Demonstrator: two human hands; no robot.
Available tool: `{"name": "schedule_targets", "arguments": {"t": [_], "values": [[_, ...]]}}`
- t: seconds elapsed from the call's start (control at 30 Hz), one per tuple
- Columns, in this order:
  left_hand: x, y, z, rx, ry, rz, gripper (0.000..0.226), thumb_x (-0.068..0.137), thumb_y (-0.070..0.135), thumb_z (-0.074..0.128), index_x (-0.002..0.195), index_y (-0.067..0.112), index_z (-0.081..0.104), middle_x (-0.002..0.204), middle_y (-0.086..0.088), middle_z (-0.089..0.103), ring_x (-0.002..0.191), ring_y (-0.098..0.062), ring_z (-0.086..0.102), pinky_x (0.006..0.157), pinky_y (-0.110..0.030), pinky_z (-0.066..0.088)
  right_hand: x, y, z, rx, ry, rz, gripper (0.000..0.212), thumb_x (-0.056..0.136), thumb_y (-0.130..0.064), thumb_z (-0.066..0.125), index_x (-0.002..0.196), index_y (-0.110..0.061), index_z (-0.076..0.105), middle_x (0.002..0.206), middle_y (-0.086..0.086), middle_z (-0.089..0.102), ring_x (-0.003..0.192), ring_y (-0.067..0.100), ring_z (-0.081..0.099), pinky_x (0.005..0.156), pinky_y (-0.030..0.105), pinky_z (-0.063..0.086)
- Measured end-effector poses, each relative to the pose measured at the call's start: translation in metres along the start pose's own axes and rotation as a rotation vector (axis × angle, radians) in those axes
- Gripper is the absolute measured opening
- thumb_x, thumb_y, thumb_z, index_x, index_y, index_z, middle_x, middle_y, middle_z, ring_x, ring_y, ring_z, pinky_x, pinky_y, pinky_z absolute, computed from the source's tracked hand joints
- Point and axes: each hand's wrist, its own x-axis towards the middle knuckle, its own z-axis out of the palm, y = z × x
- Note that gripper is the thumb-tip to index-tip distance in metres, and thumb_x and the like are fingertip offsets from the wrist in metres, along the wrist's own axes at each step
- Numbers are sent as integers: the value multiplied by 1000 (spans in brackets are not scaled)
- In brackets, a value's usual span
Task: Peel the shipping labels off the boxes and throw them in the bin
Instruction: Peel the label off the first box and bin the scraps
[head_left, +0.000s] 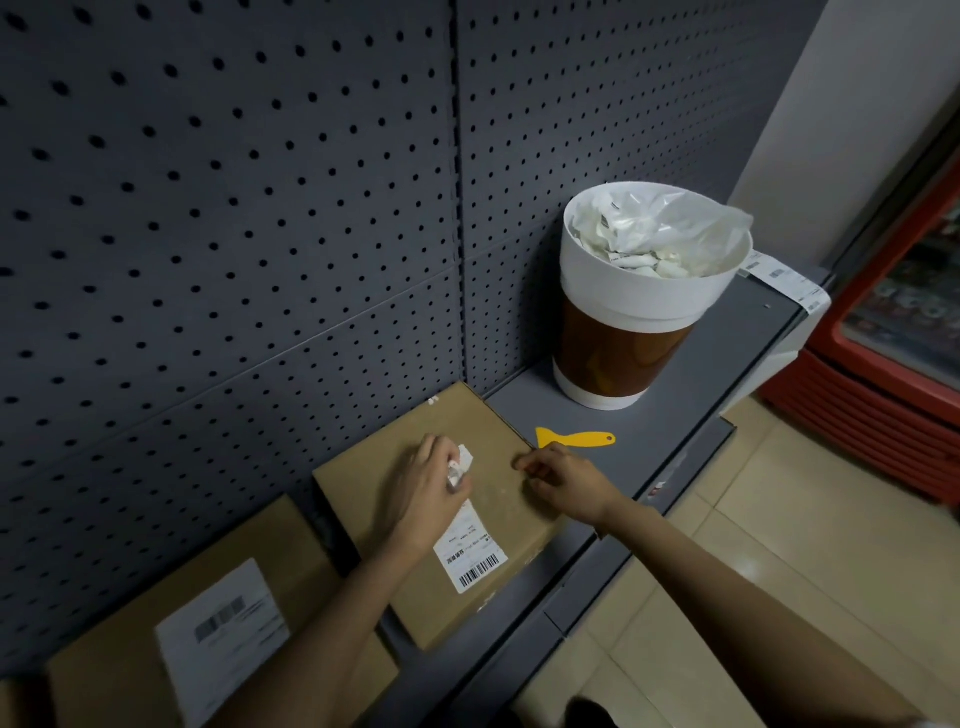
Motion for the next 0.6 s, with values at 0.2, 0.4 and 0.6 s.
{"name": "schedule_targets", "arguments": {"t": [0.2, 0.4, 0.6], "values": [[21, -7, -46, -136, 245, -68, 24, 83, 3, 60, 81, 15, 39, 91, 3, 43, 66, -14, 48, 49, -15, 27, 1, -6, -4, -19, -10, -1, 32, 88, -11, 53, 119, -18, 56, 113, 10, 52, 104, 24, 54, 92, 30, 42], [25, -17, -77, -228, 380, -84, 31, 78, -10, 57, 96, 13, 48, 100, 3, 39, 79, -17, 52, 60, -32, 47, 4, -11, -4, -61, -8, 13, 31, 88, -15, 54, 119, -20, 55, 111, 8, 52, 103, 23, 54, 90, 31, 43], [-6, -39, -22, -82, 55, -94, 40, 80, -2, 58, 110, 24, 55, 119, 5, 48, 96, -14, 58, 73, -34, 55, 4, -19, 6, -117, 34, -34, 32, 88, -19, 54, 120, -19, 52, 112, 7, 51, 107, 22, 50, 91, 29, 40]]}}
